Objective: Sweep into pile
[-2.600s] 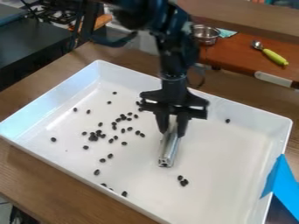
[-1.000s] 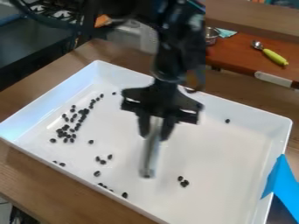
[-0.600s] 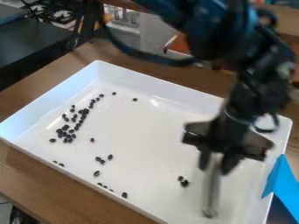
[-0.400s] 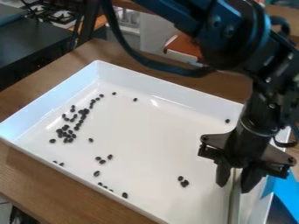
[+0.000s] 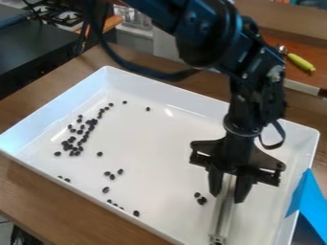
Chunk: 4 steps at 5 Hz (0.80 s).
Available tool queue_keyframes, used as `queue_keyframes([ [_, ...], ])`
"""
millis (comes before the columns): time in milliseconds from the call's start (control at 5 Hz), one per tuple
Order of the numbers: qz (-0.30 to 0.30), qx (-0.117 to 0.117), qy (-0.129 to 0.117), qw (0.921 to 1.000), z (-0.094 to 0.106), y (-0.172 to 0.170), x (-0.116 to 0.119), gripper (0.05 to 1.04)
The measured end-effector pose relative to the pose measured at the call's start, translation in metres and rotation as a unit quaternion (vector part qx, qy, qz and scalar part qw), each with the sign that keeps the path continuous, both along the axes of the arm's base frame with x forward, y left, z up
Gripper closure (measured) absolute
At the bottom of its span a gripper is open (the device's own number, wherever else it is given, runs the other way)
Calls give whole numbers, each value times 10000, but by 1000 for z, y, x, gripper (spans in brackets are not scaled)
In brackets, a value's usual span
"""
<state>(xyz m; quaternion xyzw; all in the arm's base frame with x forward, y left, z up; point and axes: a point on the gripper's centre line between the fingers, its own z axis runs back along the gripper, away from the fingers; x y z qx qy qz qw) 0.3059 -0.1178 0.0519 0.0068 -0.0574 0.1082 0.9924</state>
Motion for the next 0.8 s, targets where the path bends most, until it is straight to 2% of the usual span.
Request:
queue_keyframes([
  [200,-25,146,-185,9997,-3,20,0,731],
  [400,34,406,-429,9982,-4,58,-1,731],
  [600,-137,809,-487,9954,-4,106,-10,731],
  [800,-246,1293,-228,9910,-2,147,-18,731],
])
